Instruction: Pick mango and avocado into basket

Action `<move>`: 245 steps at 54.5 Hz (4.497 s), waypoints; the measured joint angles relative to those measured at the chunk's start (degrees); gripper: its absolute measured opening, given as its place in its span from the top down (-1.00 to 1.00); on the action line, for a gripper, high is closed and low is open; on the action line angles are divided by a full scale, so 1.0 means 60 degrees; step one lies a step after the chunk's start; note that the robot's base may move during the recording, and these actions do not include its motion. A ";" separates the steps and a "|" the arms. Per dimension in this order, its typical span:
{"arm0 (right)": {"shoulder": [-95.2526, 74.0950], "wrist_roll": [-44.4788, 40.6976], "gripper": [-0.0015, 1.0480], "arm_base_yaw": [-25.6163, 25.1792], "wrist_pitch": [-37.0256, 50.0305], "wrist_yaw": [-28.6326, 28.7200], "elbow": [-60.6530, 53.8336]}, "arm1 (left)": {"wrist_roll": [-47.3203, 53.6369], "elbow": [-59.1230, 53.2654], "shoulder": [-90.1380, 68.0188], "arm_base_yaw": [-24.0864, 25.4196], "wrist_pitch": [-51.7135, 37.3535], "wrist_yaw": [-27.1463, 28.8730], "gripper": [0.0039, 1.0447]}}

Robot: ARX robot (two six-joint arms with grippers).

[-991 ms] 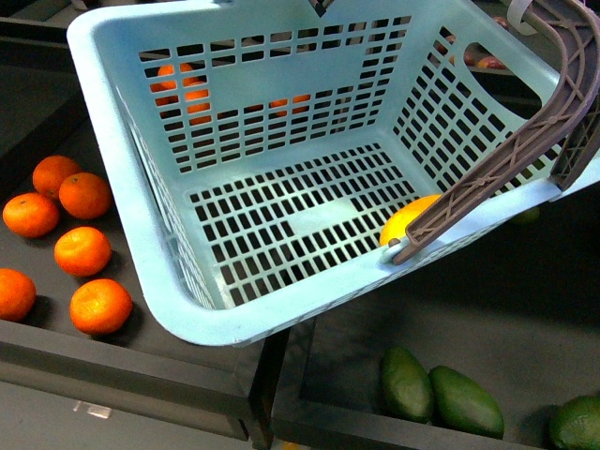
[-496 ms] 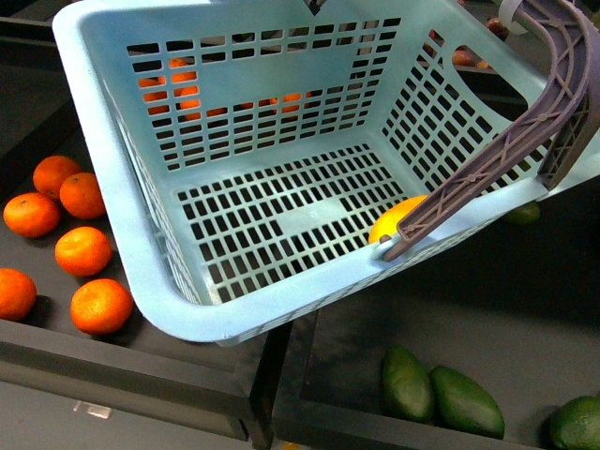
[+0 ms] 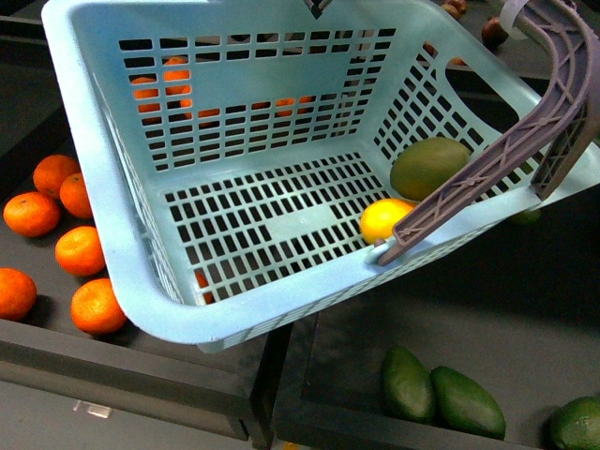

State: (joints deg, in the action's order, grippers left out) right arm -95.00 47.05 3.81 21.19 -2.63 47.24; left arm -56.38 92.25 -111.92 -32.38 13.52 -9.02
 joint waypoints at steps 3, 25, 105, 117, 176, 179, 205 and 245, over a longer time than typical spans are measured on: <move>0.0546 -0.0288 -0.85 -0.0346 -0.0178 -0.0193 -0.0331 | -0.0055 0.0000 0.0000 0.0000 0.0000 0.0000 0.38; 0.4816 -0.7388 0.35 -0.0645 0.4779 0.0419 -0.5238 | -0.0062 0.0000 -0.0004 -0.0011 0.0000 -0.0102 0.38; 1.3030 -0.7788 0.96 -0.0641 -0.0699 0.0423 -0.7817 | -0.0036 0.0000 -0.0011 -0.0004 0.0000 -0.0004 0.38; 1.3817 -0.7796 0.96 -0.0641 -0.1483 0.0423 -0.7817 | -0.0036 0.0000 -0.0011 0.0000 0.0000 -0.0004 0.38; 1.5784 -0.7814 -0.87 -0.0641 -0.3519 0.0444 -0.7814 | -0.0040 0.0000 -0.0011 0.0000 0.0000 -0.0011 0.38; 1.5784 -0.7810 -0.84 -0.0641 -0.3515 0.0444 -0.7814 | -0.0036 0.0000 -0.0011 0.0000 0.0000 -0.0011 0.38; 1.5788 -0.7810 -0.85 -0.0641 -0.3530 0.0423 -0.7814 | -0.0124 0.0004 -0.0018 -0.0149 -0.0004 -0.0284 0.38; 1.5792 -0.7810 -0.85 -0.0637 -0.3555 0.0452 -0.7814 | -0.0044 0.0004 -0.0044 -0.0004 -0.0007 -0.0033 0.38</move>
State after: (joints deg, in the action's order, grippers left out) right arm -0.25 0.19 -0.01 -0.14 0.08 0.36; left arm -56.64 92.27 -112.18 -32.40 13.47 -9.21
